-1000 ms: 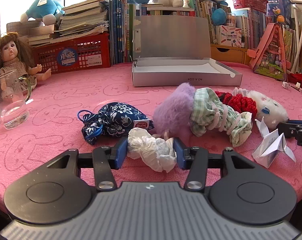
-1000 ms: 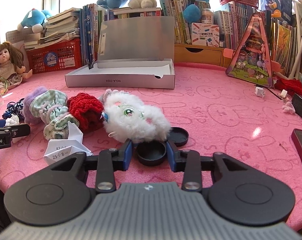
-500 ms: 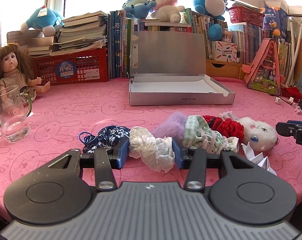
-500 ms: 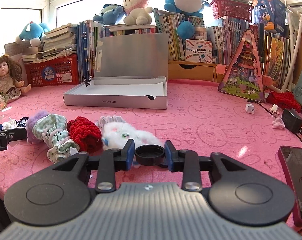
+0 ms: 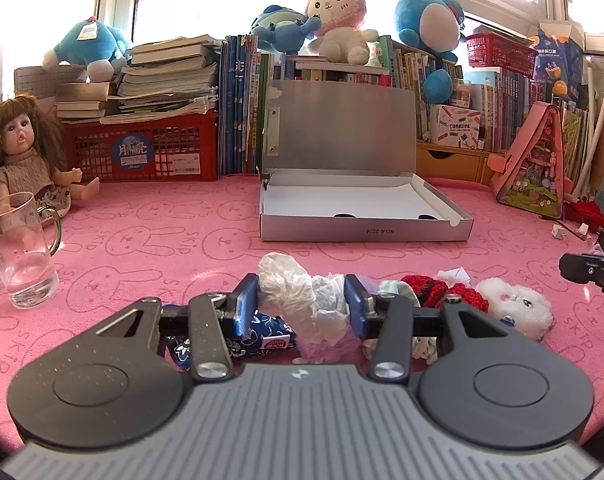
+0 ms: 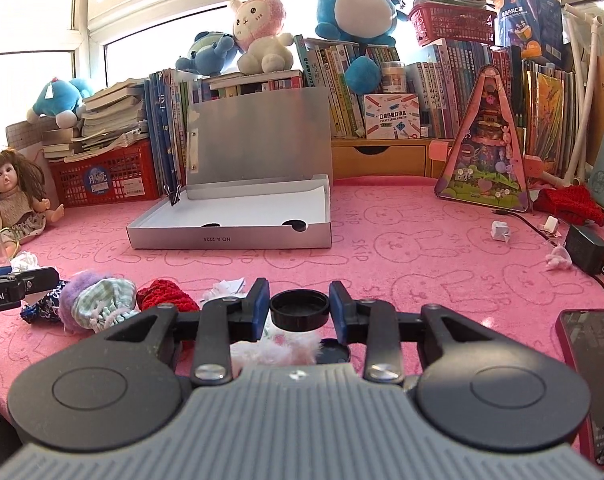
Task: Organize objects
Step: 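Grasp a black lid with the right gripper while the left gripper lifts the tissue, then carry tissue and lid into the box and open both grippers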
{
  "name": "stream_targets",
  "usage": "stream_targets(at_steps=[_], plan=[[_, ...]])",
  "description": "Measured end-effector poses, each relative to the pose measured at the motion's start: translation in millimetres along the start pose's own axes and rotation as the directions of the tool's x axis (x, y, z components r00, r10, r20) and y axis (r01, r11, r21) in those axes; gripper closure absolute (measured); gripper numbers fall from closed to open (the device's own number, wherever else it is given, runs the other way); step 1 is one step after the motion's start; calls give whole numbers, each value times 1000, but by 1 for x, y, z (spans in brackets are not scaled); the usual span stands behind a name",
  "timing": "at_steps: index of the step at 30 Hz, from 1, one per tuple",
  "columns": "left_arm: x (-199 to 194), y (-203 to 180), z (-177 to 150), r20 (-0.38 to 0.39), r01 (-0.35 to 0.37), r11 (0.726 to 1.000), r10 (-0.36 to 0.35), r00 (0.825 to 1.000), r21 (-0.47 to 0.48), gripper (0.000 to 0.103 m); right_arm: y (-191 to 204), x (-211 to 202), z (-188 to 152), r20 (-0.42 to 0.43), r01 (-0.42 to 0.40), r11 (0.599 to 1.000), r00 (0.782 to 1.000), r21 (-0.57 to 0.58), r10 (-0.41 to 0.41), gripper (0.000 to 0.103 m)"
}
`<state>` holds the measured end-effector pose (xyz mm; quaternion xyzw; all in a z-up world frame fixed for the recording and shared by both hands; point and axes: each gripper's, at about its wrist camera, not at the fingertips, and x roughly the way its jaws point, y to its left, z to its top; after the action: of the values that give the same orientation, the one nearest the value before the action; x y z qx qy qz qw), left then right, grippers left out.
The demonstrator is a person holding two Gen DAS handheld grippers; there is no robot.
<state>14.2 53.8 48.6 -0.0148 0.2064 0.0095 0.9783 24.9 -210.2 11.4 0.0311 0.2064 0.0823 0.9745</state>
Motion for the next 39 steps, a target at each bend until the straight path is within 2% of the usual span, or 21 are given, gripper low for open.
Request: stream_targets(at_steps=[9,15,22,28,31,34,39], plan=[[28,-5,22,-6,30,999,-30,1000,-9,51,-10,26,28,-39,-45,996,998,82,49,66],[63,-3,37,-39,40,999,-41,998,-37,51,-21,61,42,-93,-77,988,992,136,90,66],[97,-3,57,-56,40,998,-42,998,-45,51,-42,106,58,-153,-99,959,978,266,143,66],[127,-4,81,-69,52,997,-55,996,-49,51,-49,134,79,-161,-106,948,974,300,160,66],[147,-1,95,-97,65,995,-72,993,-80,51,-49,148,92,-156,-116,943,973,311,171,66],[163,0,102,-110,64,993,-76,991,-102,51,-49,167,100,-174,-134,932,964,337,201,66],[191,-4,109,-114,33,997,-41,993,-72,51,-40,195,99,-200,-157,912,948,380,246,66]])
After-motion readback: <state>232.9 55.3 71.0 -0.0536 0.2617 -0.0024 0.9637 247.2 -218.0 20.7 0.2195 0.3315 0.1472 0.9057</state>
